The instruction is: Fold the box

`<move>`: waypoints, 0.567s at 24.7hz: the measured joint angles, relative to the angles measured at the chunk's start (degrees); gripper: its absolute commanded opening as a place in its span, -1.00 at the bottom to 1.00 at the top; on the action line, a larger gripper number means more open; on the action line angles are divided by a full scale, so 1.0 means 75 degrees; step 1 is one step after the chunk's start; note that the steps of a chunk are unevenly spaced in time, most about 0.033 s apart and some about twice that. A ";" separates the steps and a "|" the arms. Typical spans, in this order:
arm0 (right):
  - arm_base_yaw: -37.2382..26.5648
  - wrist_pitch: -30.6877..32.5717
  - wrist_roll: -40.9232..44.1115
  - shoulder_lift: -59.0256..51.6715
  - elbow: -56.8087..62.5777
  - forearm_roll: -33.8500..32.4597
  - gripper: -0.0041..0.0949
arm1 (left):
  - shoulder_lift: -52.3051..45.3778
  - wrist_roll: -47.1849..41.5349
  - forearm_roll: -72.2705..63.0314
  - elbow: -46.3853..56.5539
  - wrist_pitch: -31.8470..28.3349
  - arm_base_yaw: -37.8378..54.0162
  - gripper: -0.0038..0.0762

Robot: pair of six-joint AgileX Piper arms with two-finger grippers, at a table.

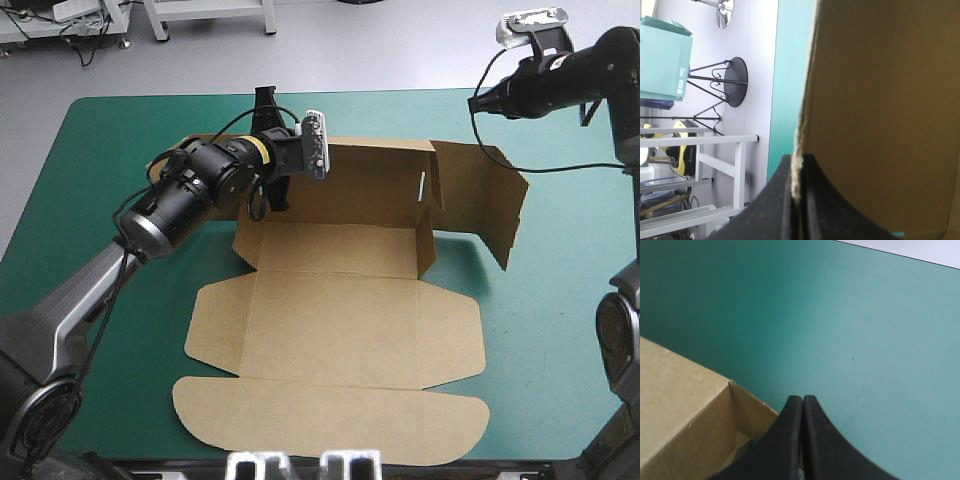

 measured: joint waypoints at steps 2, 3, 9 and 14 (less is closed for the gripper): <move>-0.0068 0.0060 0.0000 0.0285 -0.0342 -0.0007 -0.96 | 0.0000 -0.0053 -0.0001 0.0363 -0.0589 0.0000 -0.93; -0.0078 0.0060 0.0000 0.0402 -0.0520 -0.0024 -0.96 | 0.0000 -0.0122 -0.0001 0.0530 -0.0805 0.0000 -0.93; -0.0085 0.0060 0.0040 0.0862 -0.1138 -0.0002 -0.96 | 0.0000 -0.0427 0.0527 0.1242 -0.2283 0.0000 -0.93; -0.0085 0.0060 0.0095 0.1201 -0.1138 0.0194 -0.96 | -0.0038 -0.0711 0.0626 0.1527 -0.2756 0.0130 -0.93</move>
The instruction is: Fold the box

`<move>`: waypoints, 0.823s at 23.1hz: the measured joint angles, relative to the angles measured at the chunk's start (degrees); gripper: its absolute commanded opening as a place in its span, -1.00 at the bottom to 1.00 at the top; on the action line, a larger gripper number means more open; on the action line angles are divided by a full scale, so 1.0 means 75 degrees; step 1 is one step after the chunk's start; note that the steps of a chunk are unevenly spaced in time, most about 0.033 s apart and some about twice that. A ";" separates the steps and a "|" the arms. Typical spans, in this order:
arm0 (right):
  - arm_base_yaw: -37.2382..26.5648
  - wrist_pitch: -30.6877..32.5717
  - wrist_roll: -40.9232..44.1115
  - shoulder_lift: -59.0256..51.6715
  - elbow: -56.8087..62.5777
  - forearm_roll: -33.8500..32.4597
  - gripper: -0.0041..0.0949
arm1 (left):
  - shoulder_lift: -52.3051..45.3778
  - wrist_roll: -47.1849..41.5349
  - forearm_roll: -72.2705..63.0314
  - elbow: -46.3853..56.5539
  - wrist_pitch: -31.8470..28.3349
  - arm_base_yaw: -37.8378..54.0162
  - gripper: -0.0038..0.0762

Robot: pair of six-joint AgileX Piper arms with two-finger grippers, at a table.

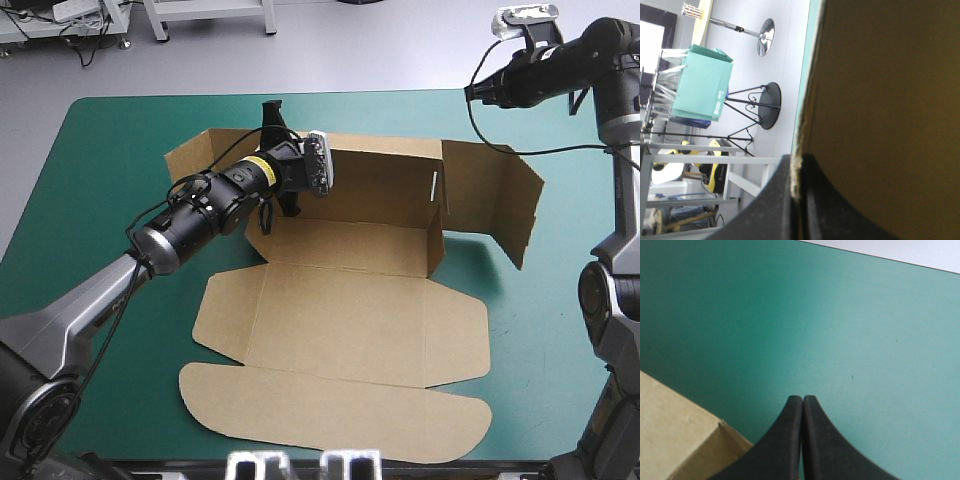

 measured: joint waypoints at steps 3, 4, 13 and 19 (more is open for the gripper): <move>0.0000 0.0000 0.0086 0.0195 0.0000 0.0116 -0.96 | -0.0048 -0.1336 0.0772 0.0000 0.0471 0.0070 -0.93; 0.0000 0.0000 0.0094 0.0251 0.0000 0.0115 -0.96 | -0.0074 -0.2288 0.1619 0.0000 0.0638 -0.0011 -0.93; 0.0023 0.0000 0.0136 0.0619 -0.0534 0.0653 -0.95 | -0.0091 -0.7390 0.6490 0.0033 0.1775 -0.0958 -0.93; 0.0042 0.0000 0.0136 0.0696 -0.0534 0.0670 -0.95 | -0.0128 -0.7182 0.6188 0.0033 0.1981 -0.1059 -0.92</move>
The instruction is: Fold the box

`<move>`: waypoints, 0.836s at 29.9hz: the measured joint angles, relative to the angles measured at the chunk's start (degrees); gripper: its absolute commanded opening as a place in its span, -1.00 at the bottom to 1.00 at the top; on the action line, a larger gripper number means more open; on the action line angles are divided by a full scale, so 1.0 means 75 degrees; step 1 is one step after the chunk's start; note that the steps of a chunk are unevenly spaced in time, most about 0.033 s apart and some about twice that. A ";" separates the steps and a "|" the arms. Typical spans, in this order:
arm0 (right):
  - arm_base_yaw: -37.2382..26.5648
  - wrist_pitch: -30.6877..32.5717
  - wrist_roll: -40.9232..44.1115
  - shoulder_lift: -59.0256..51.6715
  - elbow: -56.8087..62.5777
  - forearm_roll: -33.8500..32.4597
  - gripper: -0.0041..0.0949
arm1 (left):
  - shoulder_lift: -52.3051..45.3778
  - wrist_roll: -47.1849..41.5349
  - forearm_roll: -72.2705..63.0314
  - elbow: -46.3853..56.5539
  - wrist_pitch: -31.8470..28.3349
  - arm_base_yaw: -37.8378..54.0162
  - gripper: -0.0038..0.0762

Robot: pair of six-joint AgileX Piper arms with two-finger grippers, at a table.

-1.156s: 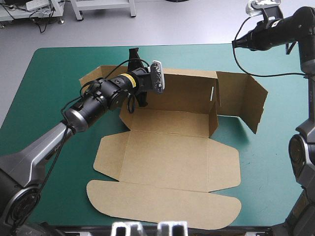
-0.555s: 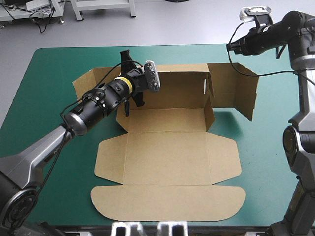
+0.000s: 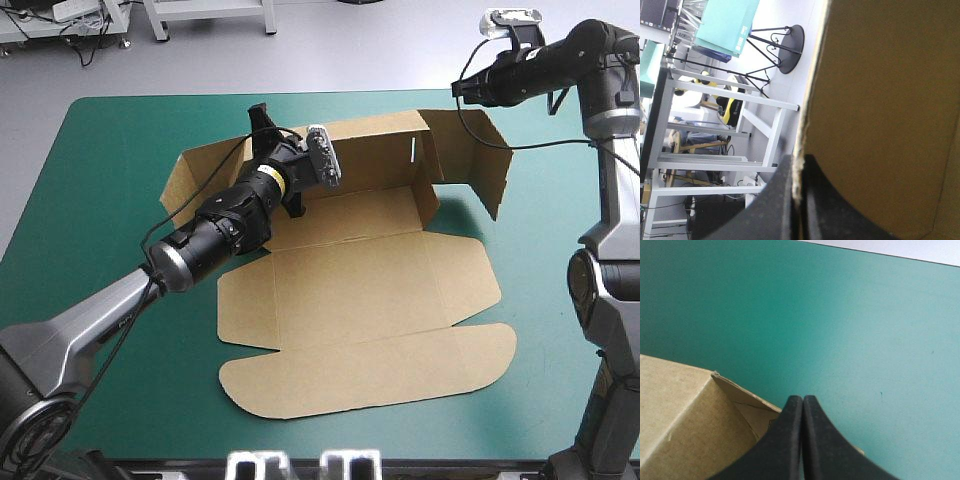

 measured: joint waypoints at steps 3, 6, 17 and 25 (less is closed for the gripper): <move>0.0000 -0.0057 -0.0007 0.0000 0.0000 -0.0059 -0.95 | -0.0092 0.1123 -0.1031 0.0000 0.0008 0.0000 -0.92; 0.0000 -0.0140 -0.0007 0.0066 -0.0009 -0.0111 -0.95 | -0.0184 0.2399 -0.2068 -0.0018 0.0096 0.0000 -0.92; 0.0000 -0.0822 -0.0007 0.0836 -0.0023 -0.0238 -0.96 | -0.0344 0.3081 -0.2782 -0.0040 -0.0025 0.0111 -0.92; 0.0000 -0.0118 -0.0198 0.1264 0.0099 0.0188 -0.96 | -0.0344 0.3081 -0.2829 -0.0040 -0.0145 0.0180 -0.92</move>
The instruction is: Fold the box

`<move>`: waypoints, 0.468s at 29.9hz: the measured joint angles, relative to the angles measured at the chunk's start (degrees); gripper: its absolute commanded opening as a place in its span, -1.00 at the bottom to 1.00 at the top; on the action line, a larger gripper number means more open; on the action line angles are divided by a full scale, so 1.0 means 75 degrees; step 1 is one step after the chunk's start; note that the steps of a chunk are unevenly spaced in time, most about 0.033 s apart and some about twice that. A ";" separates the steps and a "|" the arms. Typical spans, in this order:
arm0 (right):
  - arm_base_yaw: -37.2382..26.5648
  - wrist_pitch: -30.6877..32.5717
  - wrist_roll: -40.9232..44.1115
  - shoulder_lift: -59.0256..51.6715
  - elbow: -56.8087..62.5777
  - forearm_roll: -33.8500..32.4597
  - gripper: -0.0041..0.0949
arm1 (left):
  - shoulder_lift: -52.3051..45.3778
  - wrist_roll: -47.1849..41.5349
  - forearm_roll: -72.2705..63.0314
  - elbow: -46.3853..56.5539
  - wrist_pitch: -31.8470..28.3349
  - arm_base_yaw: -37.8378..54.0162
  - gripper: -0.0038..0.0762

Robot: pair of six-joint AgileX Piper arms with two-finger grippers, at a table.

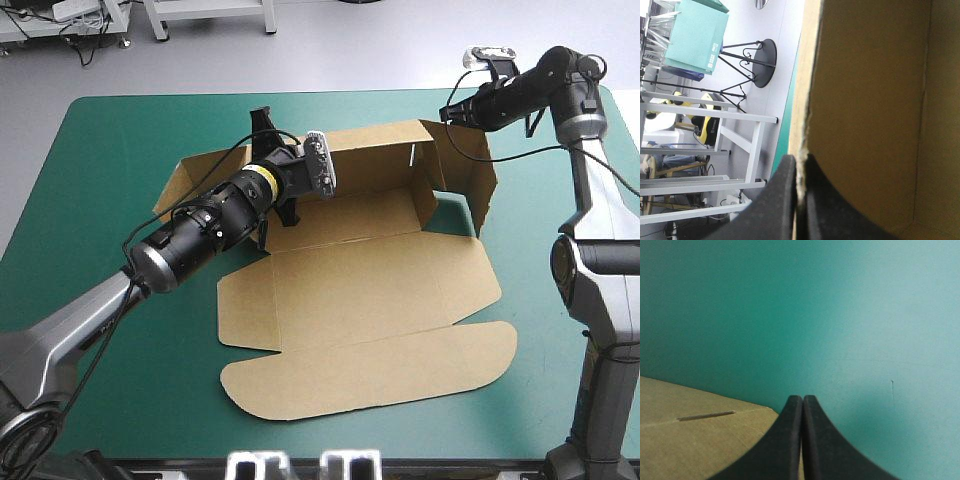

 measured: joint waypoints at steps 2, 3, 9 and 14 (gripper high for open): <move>0.0000 0.0021 -0.0007 -0.0221 0.0251 0.0019 -0.96 | 0.0000 -0.0007 -0.0008 0.0000 -0.0018 0.0082 -0.92; 0.0000 0.0024 -0.0007 -0.0394 0.0446 0.0019 -0.96 | 0.0000 -0.0009 -0.0024 0.0000 -0.0056 0.0129 -0.92; 0.0000 0.0024 -0.0479 -0.1529 0.2146 0.0388 -0.96 | 0.0090 -0.0064 -0.0026 0.0000 -0.0384 0.0328 -0.92; 0.0006 0.0027 -0.0947 -0.2116 0.3308 0.0820 -0.96 | 0.0257 -0.0064 0.0001 0.0000 -0.0479 0.0335 -0.92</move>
